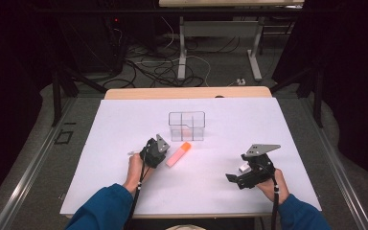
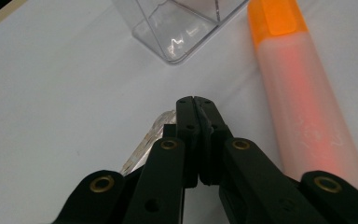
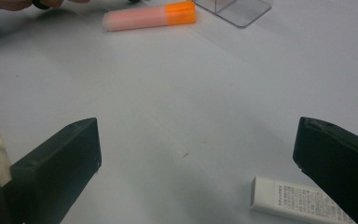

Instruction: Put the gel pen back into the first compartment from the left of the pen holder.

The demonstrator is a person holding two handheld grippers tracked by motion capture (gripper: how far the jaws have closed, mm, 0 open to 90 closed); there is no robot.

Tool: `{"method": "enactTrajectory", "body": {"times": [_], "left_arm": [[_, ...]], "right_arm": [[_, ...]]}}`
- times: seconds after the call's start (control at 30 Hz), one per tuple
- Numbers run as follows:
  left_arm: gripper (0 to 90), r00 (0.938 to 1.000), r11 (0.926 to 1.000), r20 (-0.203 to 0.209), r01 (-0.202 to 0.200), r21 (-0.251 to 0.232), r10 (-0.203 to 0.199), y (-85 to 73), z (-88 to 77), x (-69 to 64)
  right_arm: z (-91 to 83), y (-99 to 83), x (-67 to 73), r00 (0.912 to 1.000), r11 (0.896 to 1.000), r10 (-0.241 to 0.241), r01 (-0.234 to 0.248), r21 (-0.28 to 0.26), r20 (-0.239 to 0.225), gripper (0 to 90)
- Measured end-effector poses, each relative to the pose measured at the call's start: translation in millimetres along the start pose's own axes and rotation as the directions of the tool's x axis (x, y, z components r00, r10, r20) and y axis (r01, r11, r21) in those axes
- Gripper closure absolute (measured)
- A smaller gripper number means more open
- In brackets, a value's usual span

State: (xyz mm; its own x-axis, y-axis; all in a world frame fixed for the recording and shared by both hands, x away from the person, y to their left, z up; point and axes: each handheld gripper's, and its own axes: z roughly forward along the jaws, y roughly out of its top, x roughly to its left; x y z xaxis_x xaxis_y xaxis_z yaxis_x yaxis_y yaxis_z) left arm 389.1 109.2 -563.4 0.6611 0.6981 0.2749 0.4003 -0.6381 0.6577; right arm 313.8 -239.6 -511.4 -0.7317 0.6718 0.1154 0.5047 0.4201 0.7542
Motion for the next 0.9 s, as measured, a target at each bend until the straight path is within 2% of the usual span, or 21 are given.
{"method": "enactTrajectory", "body": {"times": [0.33, 0.63, 0.77, 0.9], "left_arm": [[89.2, 0.9993, 0.9999, -0.034, -0.012, -0.005, 0.011, 2.5, 7.3, 7.4], [89.1, 0.9991, 0.9998, -0.039, 0.018, -0.005, -0.018, 3.0, 10.7, 15.2], [88.7, 0.9982, 0.9988, -0.033, 0.049, -0.003, -0.049, 2.6, 11.9, 20.5], [88.5, 0.9976, 0.9984, -0.041, 0.056, -0.007, -0.056, 3.0, 11.5, 26.2]], "right_arm": [[0.2, 0.0, -0.2, 1.0000, 1.000, -0.002, 0.002, 0.001, -0.003, 0.2], [1.2, -0.4, -0.2, 1.0000, 1.000, 0.000, 0.000, -0.007, -0.005, 0.2], [0.3, 0.0, -0.5, 1.0000, 1.000, -0.003, 0.003, 0.013, -0.008, 0.2], [0.6, -0.1, -0.5, 1.0000, 1.000, -0.002, 0.002, 0.008, -0.006, 0.2]]}}
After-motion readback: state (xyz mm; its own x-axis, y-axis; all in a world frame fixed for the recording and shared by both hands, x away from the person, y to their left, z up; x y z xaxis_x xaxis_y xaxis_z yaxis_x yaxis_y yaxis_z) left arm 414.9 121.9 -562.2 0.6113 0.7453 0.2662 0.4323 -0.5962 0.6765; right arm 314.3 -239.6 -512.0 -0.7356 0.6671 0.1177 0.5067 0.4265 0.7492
